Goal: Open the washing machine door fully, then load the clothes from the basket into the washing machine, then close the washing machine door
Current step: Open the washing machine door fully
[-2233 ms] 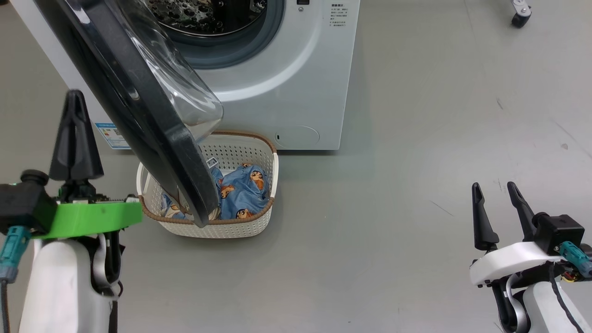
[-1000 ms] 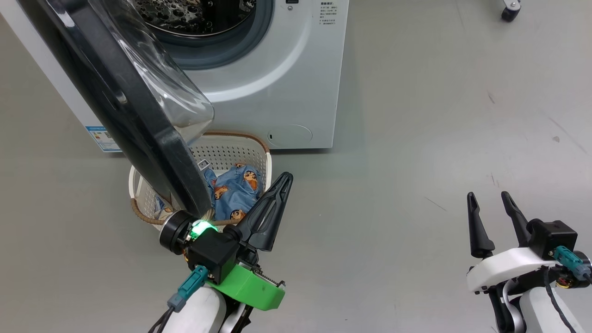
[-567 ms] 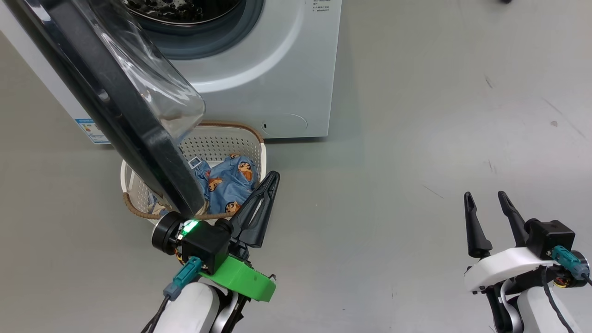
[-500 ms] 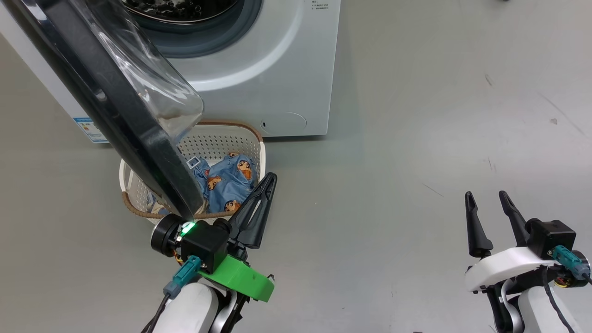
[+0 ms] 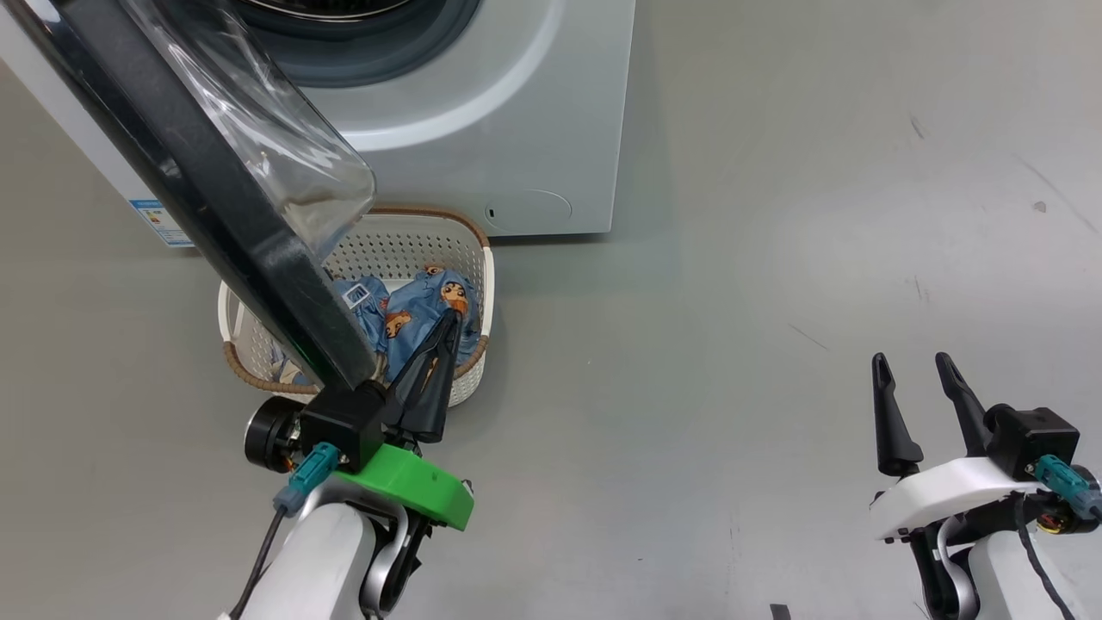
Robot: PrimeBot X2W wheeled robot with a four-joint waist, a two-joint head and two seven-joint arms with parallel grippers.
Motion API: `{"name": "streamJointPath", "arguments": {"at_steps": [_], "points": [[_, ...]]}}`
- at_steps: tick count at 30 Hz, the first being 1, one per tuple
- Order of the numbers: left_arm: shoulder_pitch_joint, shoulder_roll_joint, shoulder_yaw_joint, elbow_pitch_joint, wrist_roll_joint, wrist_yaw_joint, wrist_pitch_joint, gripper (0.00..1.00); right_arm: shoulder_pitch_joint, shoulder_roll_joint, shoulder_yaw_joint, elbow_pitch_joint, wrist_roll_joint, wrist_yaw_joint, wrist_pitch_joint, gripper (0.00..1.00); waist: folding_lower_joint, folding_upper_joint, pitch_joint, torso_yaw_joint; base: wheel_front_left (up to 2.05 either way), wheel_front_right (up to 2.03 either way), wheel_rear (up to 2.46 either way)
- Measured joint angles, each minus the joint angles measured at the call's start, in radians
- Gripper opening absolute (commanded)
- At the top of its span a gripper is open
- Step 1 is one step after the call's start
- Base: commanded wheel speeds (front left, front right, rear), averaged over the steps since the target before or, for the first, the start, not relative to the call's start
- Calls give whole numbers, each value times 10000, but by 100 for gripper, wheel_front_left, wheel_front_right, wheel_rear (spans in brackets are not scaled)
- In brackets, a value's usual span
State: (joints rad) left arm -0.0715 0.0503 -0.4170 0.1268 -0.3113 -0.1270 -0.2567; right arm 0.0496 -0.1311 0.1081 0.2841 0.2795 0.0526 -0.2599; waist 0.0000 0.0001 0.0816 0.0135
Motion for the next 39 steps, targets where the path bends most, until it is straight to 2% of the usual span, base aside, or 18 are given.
{"name": "streamJointPath", "arguments": {"at_steps": [18,39], "points": [[-790,-38,922,951,-374,50,0,0,-250,132,-211,102,-102,171,0,100,0,0,366,252,0,0,0],[-876,-192,1022,1396,-554,303,2,0,-232,343,-261,412,-105,288,0,100,0,0,107,1069,0,0,0]]}}
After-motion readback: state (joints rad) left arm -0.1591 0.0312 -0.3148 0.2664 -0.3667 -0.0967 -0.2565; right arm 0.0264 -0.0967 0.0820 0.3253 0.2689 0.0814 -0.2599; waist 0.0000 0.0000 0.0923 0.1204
